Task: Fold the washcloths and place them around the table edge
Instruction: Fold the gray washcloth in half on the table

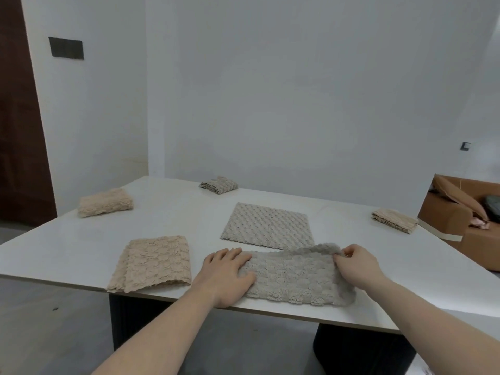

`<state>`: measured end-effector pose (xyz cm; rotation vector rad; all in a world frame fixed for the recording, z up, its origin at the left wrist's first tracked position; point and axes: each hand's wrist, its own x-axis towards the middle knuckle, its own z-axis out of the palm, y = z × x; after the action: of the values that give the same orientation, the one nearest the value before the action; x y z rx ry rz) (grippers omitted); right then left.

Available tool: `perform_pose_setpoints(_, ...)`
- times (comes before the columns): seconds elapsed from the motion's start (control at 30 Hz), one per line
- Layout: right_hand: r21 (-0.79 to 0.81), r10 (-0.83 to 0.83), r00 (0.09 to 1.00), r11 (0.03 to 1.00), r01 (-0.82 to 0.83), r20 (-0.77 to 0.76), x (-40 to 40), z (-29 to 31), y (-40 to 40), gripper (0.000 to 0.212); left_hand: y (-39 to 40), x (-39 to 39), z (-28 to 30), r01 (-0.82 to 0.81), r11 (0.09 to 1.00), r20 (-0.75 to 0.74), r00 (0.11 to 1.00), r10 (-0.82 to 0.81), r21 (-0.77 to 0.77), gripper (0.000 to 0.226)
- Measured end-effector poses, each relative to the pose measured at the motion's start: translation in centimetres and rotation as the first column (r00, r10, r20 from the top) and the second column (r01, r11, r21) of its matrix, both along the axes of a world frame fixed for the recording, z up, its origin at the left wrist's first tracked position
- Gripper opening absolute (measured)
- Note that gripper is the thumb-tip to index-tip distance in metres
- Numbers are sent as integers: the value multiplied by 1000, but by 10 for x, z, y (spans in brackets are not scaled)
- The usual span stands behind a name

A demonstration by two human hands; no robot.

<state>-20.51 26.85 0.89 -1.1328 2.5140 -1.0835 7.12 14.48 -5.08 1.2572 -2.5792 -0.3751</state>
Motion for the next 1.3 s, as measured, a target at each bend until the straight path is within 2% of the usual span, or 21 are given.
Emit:
perform_pose_setpoints(0.07,-37,-12,999,999,13,40,3,9,0,8,-1,-1,-1,2,1000,11,1000,-2,4,71)
perform_pose_setpoints(0.13,-63,-11,996,998,17,92,7,17,-3,14,-1,-1,-2,0,1000,-9,1000,0,6,71)
perform_pose_setpoints(0.47,-156,90,952,987,-45,292,34,44,-23,25,-2,4,1,-20,999,-261,965,30,42,55)
perform_pose_setpoints(0.63,-238,194,895,966,-103,401,60,42,-39,26,-3,6,4,-43,996,-390,918,71,81,39)
perform_pose_setpoints(0.77,-307,296,816,939,-154,496,88,39,-51,16,-3,6,4,-46,994,-420,904,85,102,27)
perform_pose_setpoints(0.93,-311,336,763,932,-186,552,113,35,-64,35,-5,4,3,-48,993,-463,881,95,112,16)
perform_pose_setpoints(1.07,-289,353,747,931,-223,564,130,30,-67,39,-6,5,5,-41,991,-547,831,104,126,21)
perform_pose_setpoints(1.2,-324,419,672,907,-270,610,137,21,-63,39,-5,8,8,-48,985,-629,765,141,164,32)
perform_pose_setpoints(1.27,-365,461,694,883,-296,553,132,14,-57,30,-4,9,9,-50,983,-647,747,154,177,46)
perform_pose_setpoints(1.3,-374,472,747,872,-317,467,127,10,-52,25,-4,8,9,-49,983,-648,745,155,180,54)
